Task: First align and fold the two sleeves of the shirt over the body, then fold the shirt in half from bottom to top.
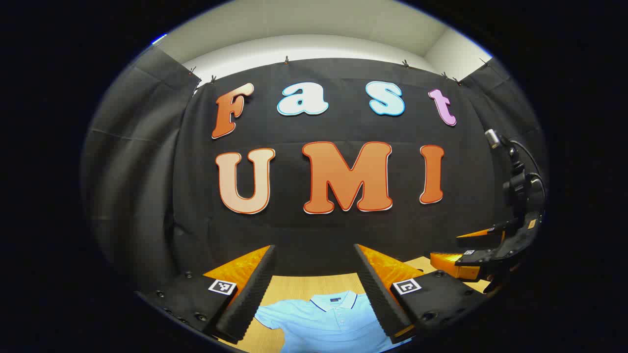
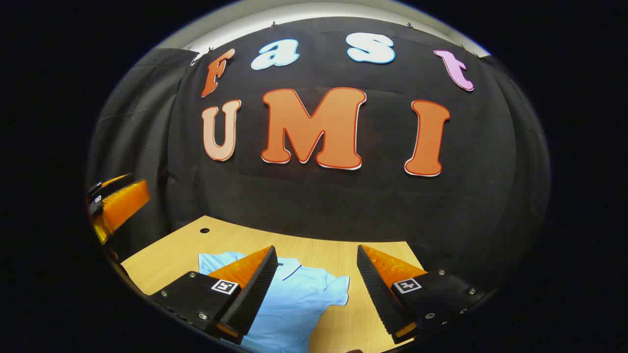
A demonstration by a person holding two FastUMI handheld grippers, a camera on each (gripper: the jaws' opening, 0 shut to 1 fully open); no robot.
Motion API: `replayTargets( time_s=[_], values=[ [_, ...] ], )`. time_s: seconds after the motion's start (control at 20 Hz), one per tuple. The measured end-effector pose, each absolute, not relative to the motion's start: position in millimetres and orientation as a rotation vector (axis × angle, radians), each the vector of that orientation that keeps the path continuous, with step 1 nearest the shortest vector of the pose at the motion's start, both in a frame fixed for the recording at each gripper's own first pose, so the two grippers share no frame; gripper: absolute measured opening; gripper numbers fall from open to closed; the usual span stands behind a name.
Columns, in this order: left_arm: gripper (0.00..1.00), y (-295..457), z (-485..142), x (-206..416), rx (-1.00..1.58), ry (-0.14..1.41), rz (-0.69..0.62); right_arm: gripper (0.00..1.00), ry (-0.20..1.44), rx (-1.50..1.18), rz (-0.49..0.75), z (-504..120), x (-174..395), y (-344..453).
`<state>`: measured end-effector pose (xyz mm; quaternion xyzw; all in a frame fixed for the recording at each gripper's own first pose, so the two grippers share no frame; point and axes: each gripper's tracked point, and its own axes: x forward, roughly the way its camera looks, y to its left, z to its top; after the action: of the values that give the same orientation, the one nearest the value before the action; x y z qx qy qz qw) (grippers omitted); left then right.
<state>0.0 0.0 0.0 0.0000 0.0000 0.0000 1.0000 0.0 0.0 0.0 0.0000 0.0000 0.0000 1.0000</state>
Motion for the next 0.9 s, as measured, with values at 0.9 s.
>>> replayTargets(
  time_s=[0.9],
  values=[
    [1.0,-9.2,-9.3,7.9,0.048,0.025,0.066,1.0,0.185,0.026,0.009,-50.0,84.4,-28.3]
  ],
)
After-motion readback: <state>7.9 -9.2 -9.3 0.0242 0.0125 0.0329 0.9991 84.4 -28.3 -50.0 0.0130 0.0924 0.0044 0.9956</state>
